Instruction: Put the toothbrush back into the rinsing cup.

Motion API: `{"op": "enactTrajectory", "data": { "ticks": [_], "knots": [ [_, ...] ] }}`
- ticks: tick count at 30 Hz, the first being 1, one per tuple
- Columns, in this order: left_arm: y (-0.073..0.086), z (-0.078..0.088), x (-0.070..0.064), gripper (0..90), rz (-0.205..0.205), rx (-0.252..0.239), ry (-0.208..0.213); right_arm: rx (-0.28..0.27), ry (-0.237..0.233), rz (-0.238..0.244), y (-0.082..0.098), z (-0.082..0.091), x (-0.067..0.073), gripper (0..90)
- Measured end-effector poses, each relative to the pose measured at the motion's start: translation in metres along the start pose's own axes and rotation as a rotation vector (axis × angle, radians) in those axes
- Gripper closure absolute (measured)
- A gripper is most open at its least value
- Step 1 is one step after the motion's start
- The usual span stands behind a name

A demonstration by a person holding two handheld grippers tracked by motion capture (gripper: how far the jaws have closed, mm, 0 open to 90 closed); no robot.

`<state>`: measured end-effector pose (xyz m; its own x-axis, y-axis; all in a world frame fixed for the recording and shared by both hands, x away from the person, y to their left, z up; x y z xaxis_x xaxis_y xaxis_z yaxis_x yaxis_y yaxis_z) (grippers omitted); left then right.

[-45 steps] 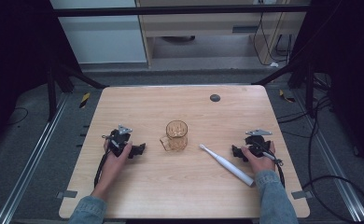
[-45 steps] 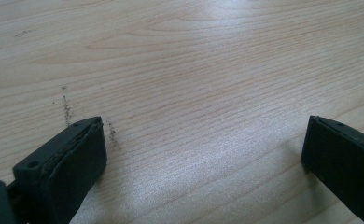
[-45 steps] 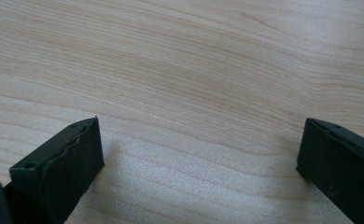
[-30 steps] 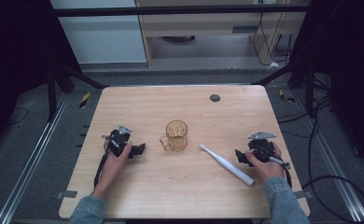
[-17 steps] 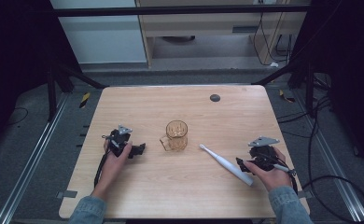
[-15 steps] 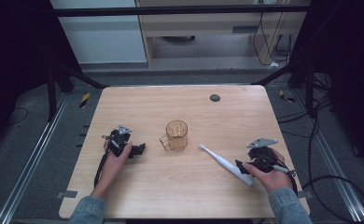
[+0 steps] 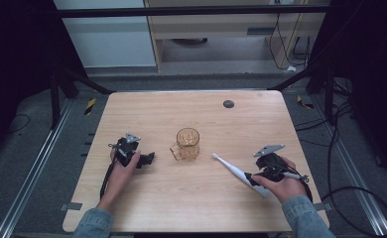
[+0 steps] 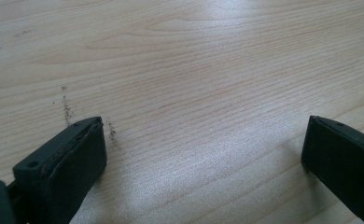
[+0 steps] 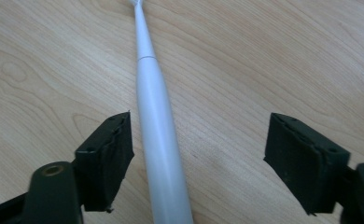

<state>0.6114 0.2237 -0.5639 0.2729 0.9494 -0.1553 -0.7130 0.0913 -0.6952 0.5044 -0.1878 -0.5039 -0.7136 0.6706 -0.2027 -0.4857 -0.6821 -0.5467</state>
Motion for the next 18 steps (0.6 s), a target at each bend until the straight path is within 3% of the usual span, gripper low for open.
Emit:
{"op": "enactTrajectory", "data": {
  "ticks": [7, 18],
  "knots": [
    [0.000, 0.000, 0.000, 0.0, 0.000, 0.000, 0.000, 0.029, -0.019, 0.039, -0.008, 0.000, 0.000, 31.8],
    [0.000, 0.000, 0.000, 0.0, 0.000, 0.000, 0.000, 0.064, -0.056, 0.041, -0.015, -0.002, 0.001, 38.6]
  ]
}}
Point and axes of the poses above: each handheld gripper's, and its own axes: z roughly backward along the jaws, y roughly out of its underside, x roughly to its left, the point moved 8 cm from there along -z, roughly forward along the jaws, and after that the axes turned 14 degrees about z, right-handed, at the moved point
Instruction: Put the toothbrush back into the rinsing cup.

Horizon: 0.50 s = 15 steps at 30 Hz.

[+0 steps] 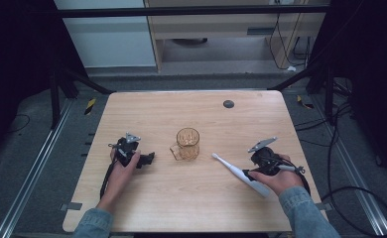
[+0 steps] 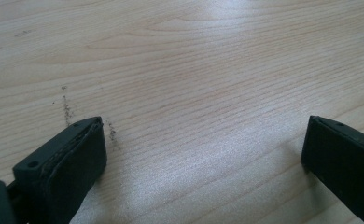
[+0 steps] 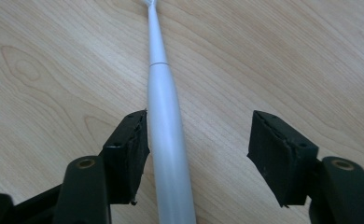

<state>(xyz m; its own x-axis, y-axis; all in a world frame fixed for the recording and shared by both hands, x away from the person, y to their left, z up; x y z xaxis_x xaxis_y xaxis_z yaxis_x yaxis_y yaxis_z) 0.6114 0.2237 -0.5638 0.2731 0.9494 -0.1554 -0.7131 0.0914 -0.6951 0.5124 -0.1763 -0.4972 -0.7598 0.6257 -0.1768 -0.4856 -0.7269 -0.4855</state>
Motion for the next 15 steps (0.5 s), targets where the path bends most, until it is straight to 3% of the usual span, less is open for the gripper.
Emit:
{"op": "enactTrajectory", "data": {
  "ticks": [15],
  "knots": [
    [0.000, 0.000, 0.000, 0.0, 0.001, -0.001, 0.000, 0.038, -0.025, 0.032, -0.016, -0.009, -0.001, 46.0]
  ]
}}
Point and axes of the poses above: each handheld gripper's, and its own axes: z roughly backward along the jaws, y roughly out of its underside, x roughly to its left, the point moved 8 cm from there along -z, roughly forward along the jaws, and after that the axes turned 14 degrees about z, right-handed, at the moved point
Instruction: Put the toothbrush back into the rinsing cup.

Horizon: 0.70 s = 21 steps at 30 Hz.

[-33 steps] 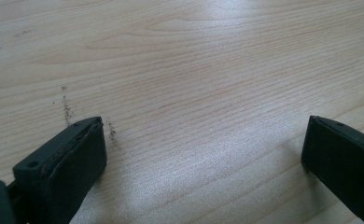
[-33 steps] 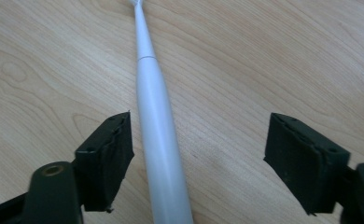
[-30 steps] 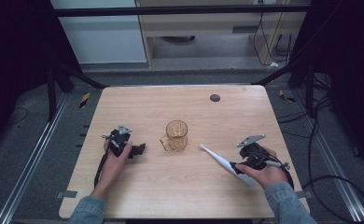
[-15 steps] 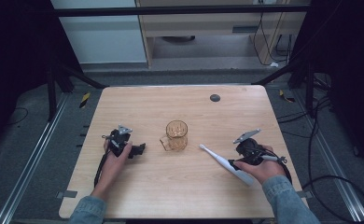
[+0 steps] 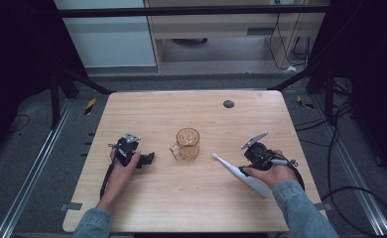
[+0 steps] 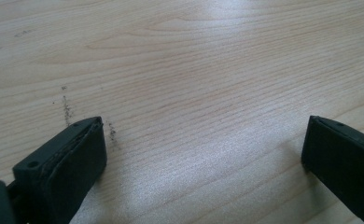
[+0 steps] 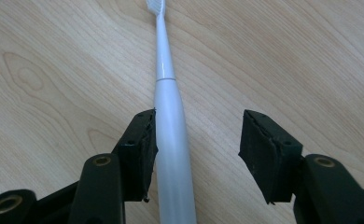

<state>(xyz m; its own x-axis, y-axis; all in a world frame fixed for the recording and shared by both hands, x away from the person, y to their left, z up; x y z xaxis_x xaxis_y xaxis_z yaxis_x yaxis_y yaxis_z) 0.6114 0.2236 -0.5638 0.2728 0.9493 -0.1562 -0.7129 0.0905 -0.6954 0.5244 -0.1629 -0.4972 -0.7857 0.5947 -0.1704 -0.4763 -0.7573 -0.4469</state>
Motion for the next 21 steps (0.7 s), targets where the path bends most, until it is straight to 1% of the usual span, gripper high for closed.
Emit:
{"op": "enactTrajectory", "data": {
  "ticks": [1, 2, 3, 7, 9, 12, 13, 17, 19, 20, 21],
  "knots": [
    [0.000, 0.000, 0.000, 0.0, 0.000, 0.000, 0.000, -0.001, -0.002, 0.005, -0.001, -0.001, 0.000, 46.1],
    [0.000, 0.000, 0.000, 0.0, 0.000, 0.000, 0.000, -0.001, -0.003, -0.001, -0.002, -0.001, 0.000, 46.3],
    [0.000, 0.000, 0.000, 0.0, 0.000, 0.000, 0.000, 0.001, -0.003, 0.007, -0.003, -0.002, 0.000, 46.3],
    [0.000, 0.000, 0.000, 0.0, 0.000, 0.000, 0.000, 0.007, -0.012, 0.015, -0.005, -0.004, 0.001, 45.9],
    [0.000, 0.000, 0.000, 0.0, 0.001, 0.000, 0.000, 0.008, -0.015, 0.005, -0.006, -0.006, 0.002, 44.8],
    [0.000, 0.000, 0.000, 0.0, 0.000, 0.000, 0.000, 0.013, -0.011, 0.011, -0.007, -0.008, 0.001, 42.8],
    [0.000, 0.000, 0.000, 0.0, 0.000, 0.000, 0.000, 0.016, -0.014, 0.004, -0.008, -0.008, 0.002, 42.3],
    [0.000, 0.000, 0.000, 0.0, 0.001, -0.001, 0.000, 0.023, -0.021, 0.008, -0.011, -0.011, 0.002, 40.9],
    [0.000, 0.000, 0.000, 0.0, 0.001, -0.001, 0.000, 0.021, -0.025, 0.012, -0.013, -0.011, 0.003, 40.9],
    [0.000, 0.000, 0.000, 0.0, 0.001, 0.000, 0.000, 0.024, -0.028, 0.003, -0.013, -0.011, 0.004, 41.2],
    [0.000, 0.000, 0.000, 0.0, 0.001, -0.001, 0.000, 0.023, -0.029, 0.013, -0.014, -0.012, 0.004, 41.5]
  ]
}}
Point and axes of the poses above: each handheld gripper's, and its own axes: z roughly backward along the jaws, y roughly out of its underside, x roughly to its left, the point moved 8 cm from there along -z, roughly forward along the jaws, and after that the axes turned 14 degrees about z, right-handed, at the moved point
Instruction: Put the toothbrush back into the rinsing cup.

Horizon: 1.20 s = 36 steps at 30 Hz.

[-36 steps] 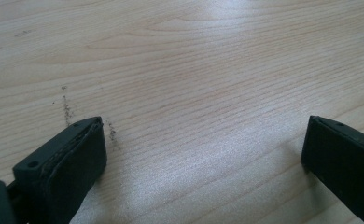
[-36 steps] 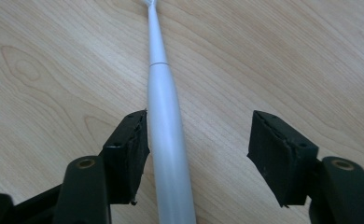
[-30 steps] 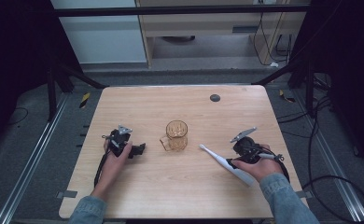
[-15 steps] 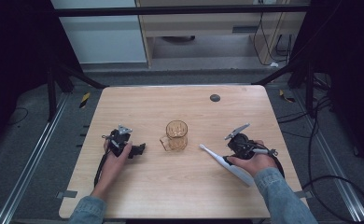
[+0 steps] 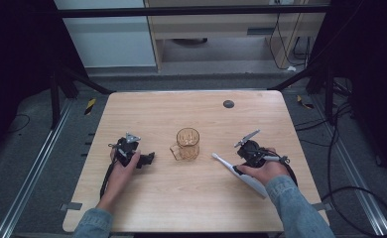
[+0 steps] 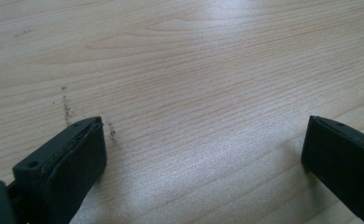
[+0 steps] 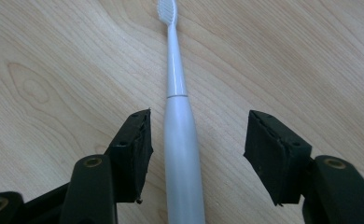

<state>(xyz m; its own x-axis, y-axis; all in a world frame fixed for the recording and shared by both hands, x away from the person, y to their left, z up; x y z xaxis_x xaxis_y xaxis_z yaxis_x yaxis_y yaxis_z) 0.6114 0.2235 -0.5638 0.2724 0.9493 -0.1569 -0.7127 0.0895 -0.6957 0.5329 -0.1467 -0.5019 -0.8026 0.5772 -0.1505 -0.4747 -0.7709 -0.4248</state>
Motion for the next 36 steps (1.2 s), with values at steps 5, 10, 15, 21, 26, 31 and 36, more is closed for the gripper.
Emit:
{"op": "enactTrajectory", "data": {
  "ticks": [5, 10, 15, 21, 26, 31, 36],
  "knots": [
    [0.000, 0.000, 0.000, 0.0, 0.000, 0.000, 0.000, 0.007, -0.005, 0.013, -0.003, -0.002, 0.001, 43.2],
    [0.000, 0.000, 0.000, 0.0, 0.000, 0.000, 0.000, 0.010, -0.013, 0.014, -0.007, -0.004, 0.002, 43.6],
    [0.000, 0.000, 0.000, 0.0, 0.001, -0.001, 0.000, 0.016, -0.022, 0.017, -0.009, -0.008, 0.005, 43.9],
    [0.000, 0.000, 0.000, 0.0, 0.000, 0.000, 0.001, 0.019, -0.035, 0.022, -0.013, -0.012, 0.007, 43.6],
    [0.000, 0.000, 0.000, 0.0, -0.001, 0.000, 0.001, 0.024, -0.047, 0.022, -0.016, -0.015, 0.010, 43.8],
    [0.000, 0.000, 0.000, 0.0, -0.001, 0.000, 0.001, 0.031, -0.053, 0.024, -0.016, -0.018, 0.011, 45.5],
    [0.000, 0.000, 0.000, 0.0, -0.001, 0.000, 0.001, 0.041, -0.060, 0.028, -0.014, -0.019, 0.012, 48.3]
  ]
}}
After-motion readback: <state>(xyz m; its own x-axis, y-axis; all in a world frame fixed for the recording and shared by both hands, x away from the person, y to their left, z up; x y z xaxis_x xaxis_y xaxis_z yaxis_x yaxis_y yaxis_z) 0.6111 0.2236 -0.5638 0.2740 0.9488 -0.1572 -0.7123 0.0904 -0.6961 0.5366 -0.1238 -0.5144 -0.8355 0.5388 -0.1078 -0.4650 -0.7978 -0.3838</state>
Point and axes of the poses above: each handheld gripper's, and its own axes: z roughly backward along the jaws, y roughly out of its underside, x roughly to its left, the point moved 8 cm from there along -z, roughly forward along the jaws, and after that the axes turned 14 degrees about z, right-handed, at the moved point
